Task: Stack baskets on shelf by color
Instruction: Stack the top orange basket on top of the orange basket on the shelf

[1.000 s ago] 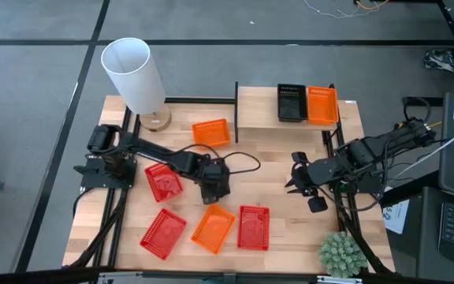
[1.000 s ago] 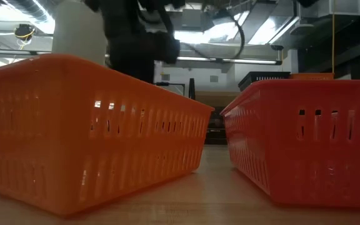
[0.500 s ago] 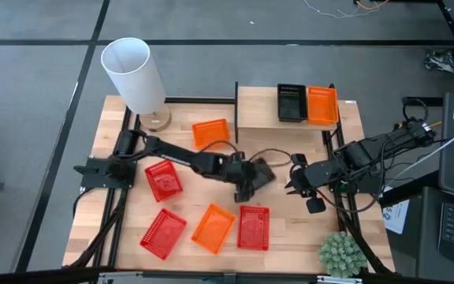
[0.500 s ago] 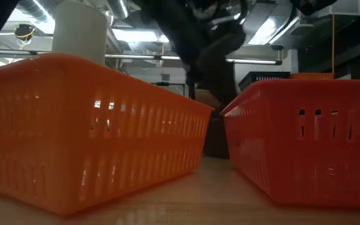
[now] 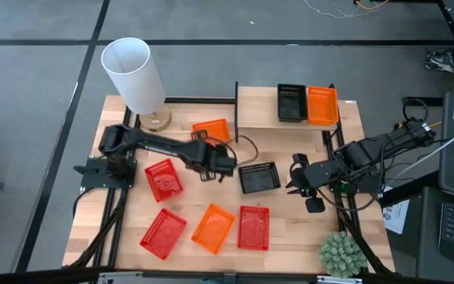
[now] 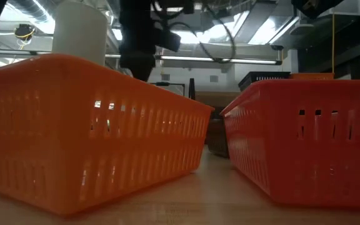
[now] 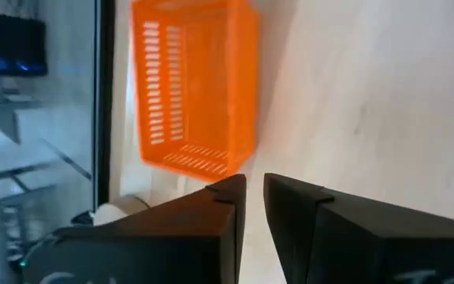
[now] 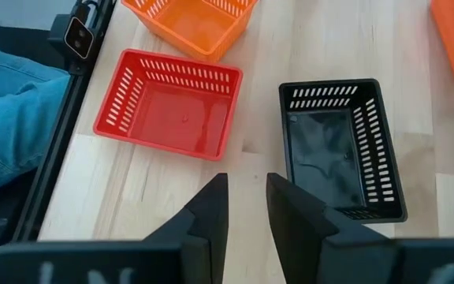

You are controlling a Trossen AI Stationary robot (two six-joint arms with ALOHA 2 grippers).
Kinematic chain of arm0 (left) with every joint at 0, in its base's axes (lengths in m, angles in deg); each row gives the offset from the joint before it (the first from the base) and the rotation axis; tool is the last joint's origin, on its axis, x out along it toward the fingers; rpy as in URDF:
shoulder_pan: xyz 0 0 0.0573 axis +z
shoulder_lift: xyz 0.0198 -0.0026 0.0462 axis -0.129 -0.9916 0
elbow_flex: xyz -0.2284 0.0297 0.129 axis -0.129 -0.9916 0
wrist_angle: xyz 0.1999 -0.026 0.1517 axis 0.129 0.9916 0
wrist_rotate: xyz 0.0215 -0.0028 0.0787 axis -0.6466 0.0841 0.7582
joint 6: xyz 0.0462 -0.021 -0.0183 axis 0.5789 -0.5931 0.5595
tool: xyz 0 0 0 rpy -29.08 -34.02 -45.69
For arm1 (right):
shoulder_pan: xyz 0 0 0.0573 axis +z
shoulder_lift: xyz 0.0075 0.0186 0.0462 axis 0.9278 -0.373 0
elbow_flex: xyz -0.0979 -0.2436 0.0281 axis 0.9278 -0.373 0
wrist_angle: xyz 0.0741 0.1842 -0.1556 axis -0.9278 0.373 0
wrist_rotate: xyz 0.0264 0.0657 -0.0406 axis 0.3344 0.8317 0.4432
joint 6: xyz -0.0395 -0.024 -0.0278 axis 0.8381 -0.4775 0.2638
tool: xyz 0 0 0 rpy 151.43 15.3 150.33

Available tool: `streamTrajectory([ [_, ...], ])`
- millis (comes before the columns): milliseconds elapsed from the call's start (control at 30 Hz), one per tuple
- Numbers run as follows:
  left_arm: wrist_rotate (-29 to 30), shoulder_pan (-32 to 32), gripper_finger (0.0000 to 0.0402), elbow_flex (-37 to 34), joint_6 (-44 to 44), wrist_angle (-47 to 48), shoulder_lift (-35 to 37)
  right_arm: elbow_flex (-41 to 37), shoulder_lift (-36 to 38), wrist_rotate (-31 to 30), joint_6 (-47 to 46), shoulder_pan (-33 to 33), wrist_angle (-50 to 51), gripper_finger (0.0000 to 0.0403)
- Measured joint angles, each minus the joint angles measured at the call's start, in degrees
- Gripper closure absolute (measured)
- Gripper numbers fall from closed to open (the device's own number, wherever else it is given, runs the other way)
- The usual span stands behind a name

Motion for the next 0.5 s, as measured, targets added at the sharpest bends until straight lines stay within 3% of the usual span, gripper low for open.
streamTrajectory([
  [167, -1.48, 5.12, 0.0360, -8.44, 4.88, -8.75, 8.33, 0.00, -0.04, -0.02, 0.22, 0.00, 0.55, 0.0315],
  [267, -9.60, 9.41, 0.0360, -17.20, 12.41, -23.26, 14.89, 0.00, -0.04, -0.03, 0.26, 0.00, 1.15, 0.0315],
  [400, -25.21, 17.30, 0.0360, -29.60, 19.32, -47.51, 21.00, 0.00, -0.02, -0.07, 0.52, 0.00, 1.31, 0.0315],
  [500, -26.79, 23.10, 0.0360, -35.25, 16.90, -56.65, 21.22, 0.00, -0.02, -0.07, 1.58, 0.00, 1.24, 0.0315],
])
